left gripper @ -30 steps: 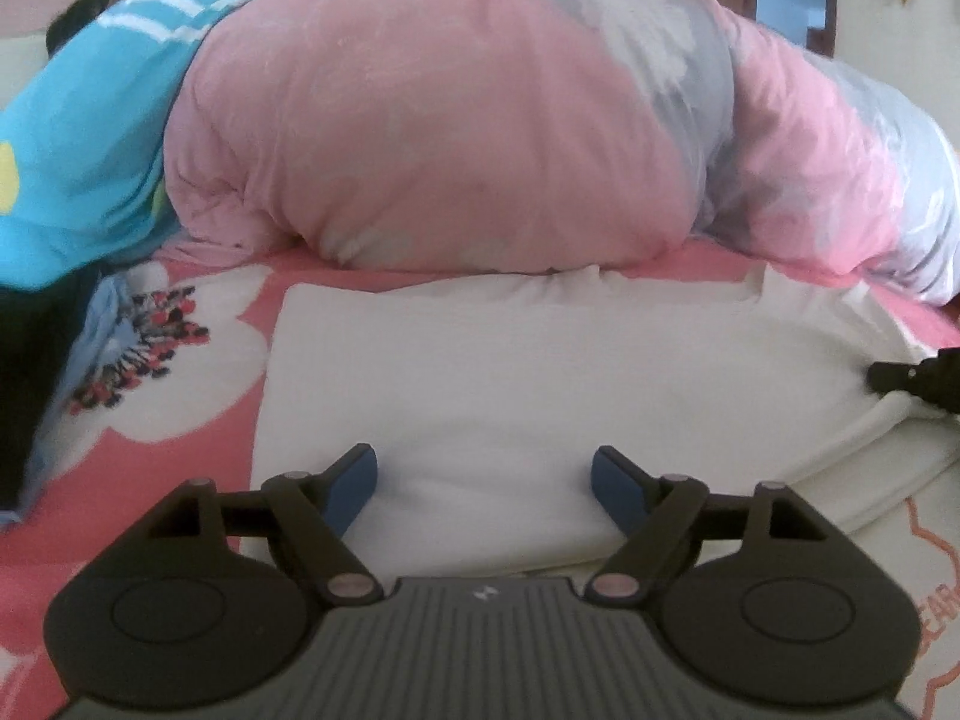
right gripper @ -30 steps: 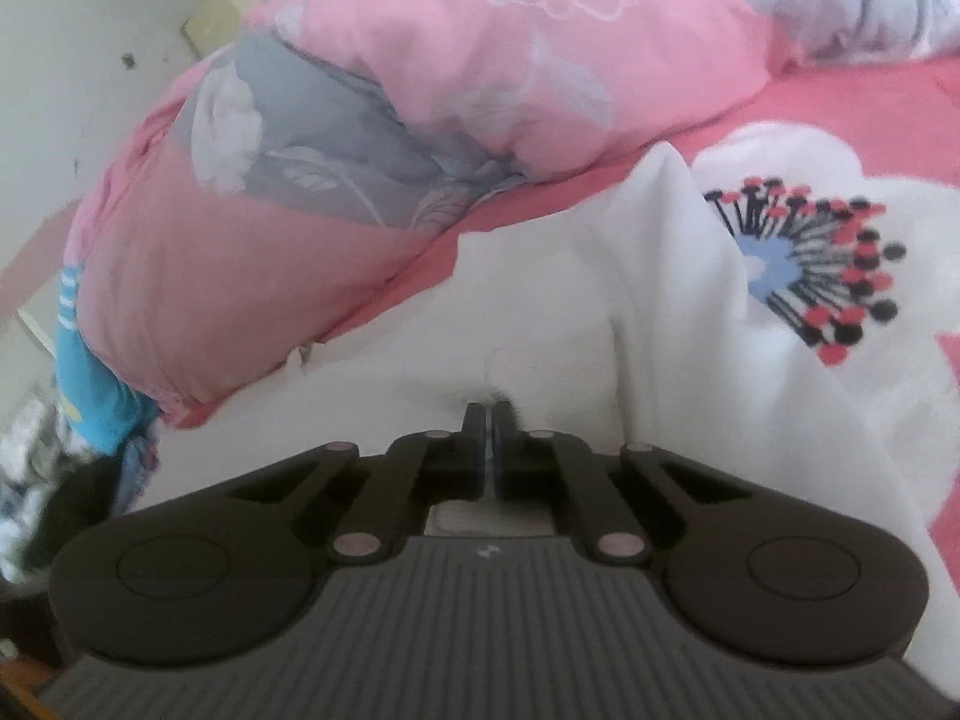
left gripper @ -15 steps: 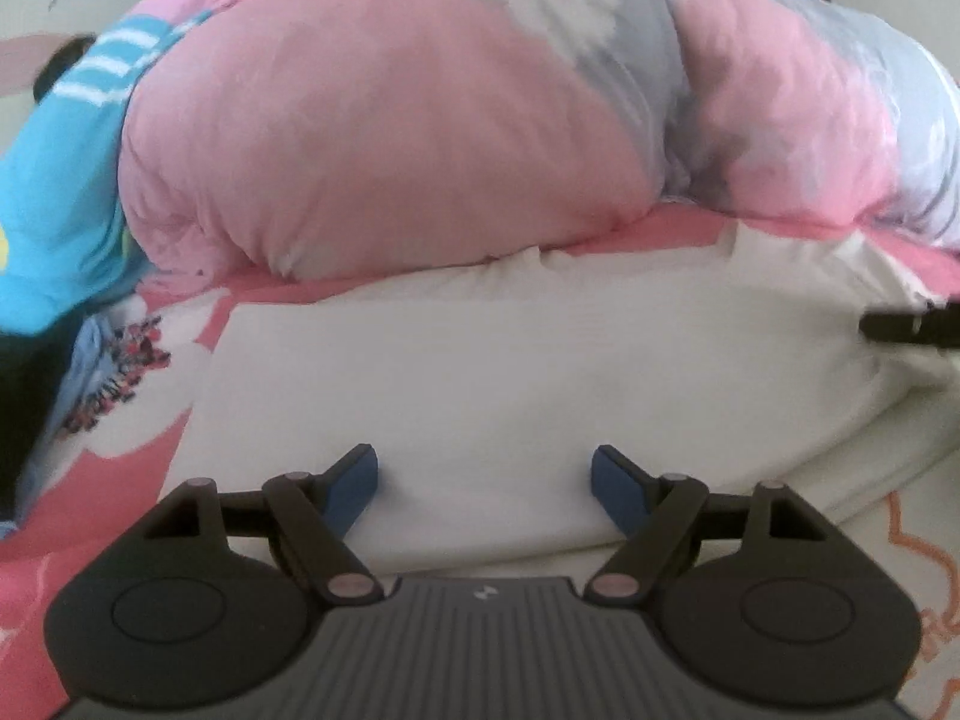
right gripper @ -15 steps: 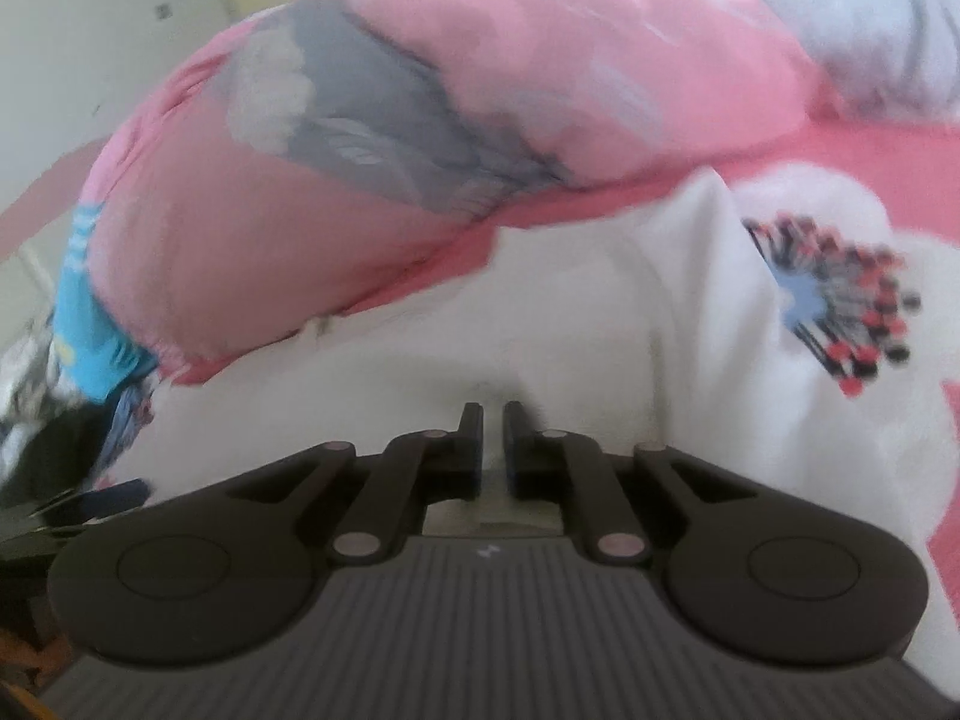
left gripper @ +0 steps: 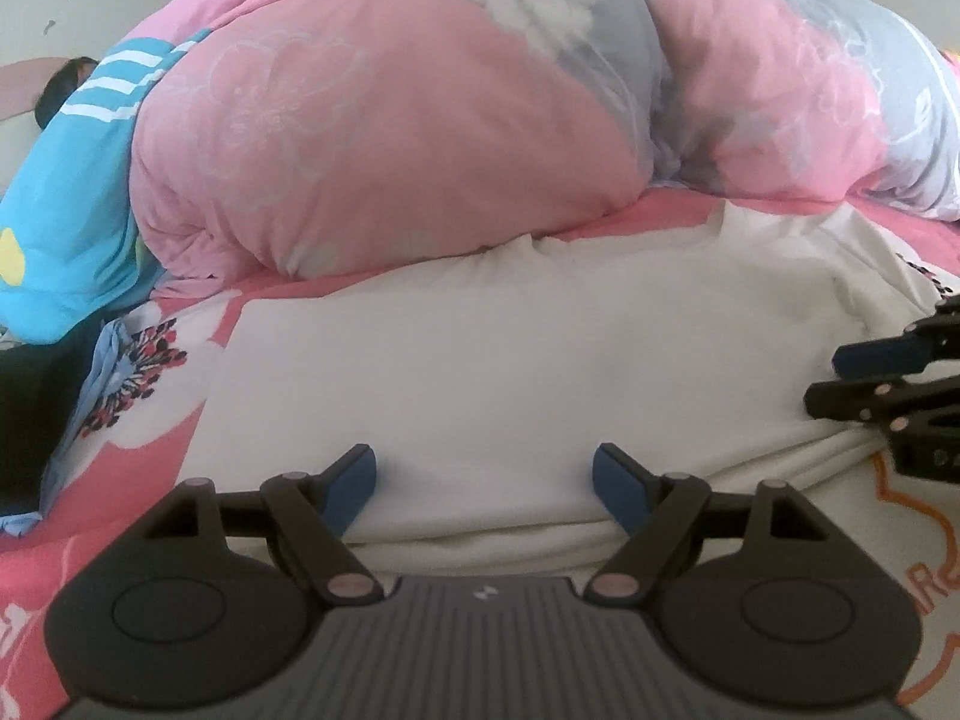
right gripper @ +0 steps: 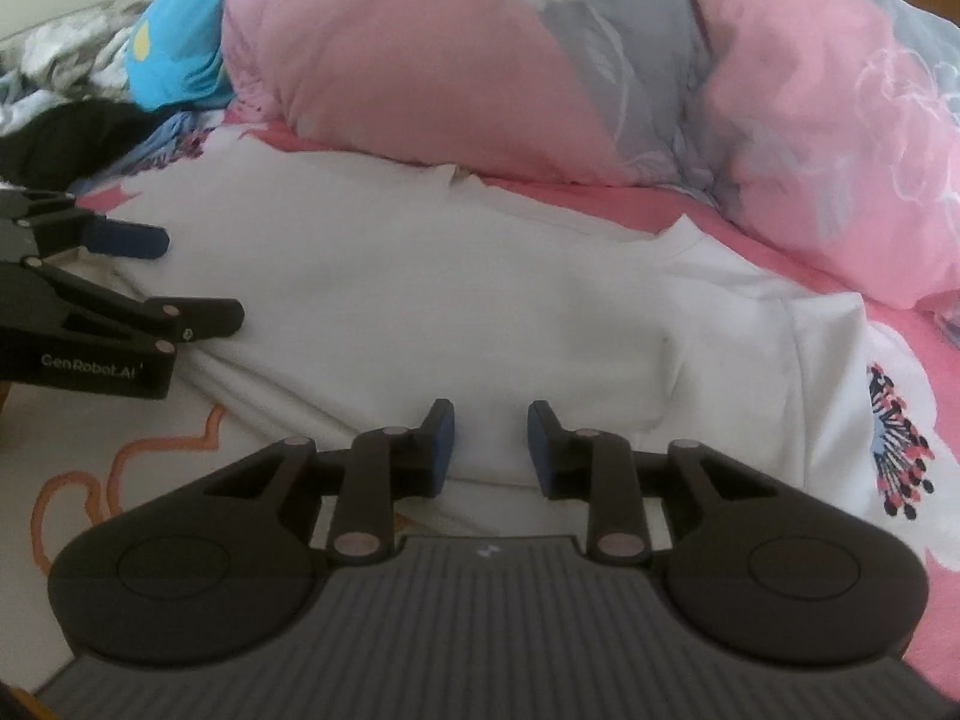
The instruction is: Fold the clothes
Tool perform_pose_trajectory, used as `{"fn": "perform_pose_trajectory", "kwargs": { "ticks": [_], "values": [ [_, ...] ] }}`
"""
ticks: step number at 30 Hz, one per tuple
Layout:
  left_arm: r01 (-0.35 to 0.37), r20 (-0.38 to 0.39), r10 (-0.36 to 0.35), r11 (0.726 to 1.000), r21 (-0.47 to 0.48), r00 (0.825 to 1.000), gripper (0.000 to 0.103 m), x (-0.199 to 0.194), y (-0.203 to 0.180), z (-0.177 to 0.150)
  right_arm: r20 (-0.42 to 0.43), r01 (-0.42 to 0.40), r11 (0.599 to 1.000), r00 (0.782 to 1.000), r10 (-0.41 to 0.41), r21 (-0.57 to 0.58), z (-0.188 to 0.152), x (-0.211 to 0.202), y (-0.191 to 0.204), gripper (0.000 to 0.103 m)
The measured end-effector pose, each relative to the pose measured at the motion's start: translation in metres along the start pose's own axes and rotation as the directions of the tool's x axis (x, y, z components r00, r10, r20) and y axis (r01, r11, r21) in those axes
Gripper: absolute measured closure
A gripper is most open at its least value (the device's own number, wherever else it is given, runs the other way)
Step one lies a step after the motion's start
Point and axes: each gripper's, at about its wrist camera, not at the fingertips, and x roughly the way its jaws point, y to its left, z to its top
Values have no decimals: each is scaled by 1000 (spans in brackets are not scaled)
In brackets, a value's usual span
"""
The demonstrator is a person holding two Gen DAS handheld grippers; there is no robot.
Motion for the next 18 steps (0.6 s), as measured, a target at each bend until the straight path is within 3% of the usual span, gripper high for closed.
{"fn": "perform_pose_trajectory", "kwargs": {
  "ticks": [5, 8, 11, 14, 17, 18],
  "values": [
    [1, 11, -1, 1000, 4, 1000, 22, -6, -1, -3, 67, -24, 1000, 998, 23, 16, 6, -19, -2, 76],
    [11, 18, -11, 1000, 2, 1000, 22, -9, -1, -4, 34, -81, 997, 996, 81, -13, 3, -12, 3, 74],
    [34, 63, -34, 999, 0, 997, 23, -17, -1, -2, 1, -74, 990, 997, 74, -120, -4, -5, 19, 72],
    [50, 98, -52, 998, 23, 994, 22, -23, -6, -1, 33, -94, 991, 995, 97, -91, 0, -12, 14, 71],
    [43, 29, -45, 996, 75, 999, 20, -10, -18, -4, 93, -130, 991, 987, 133, -43, 2, -20, 6, 71],
    [45, 17, -46, 996, 74, 999, 19, -8, -19, -3, 70, -144, 988, 987, 147, -48, 1, -17, 7, 70]
  ]
}}
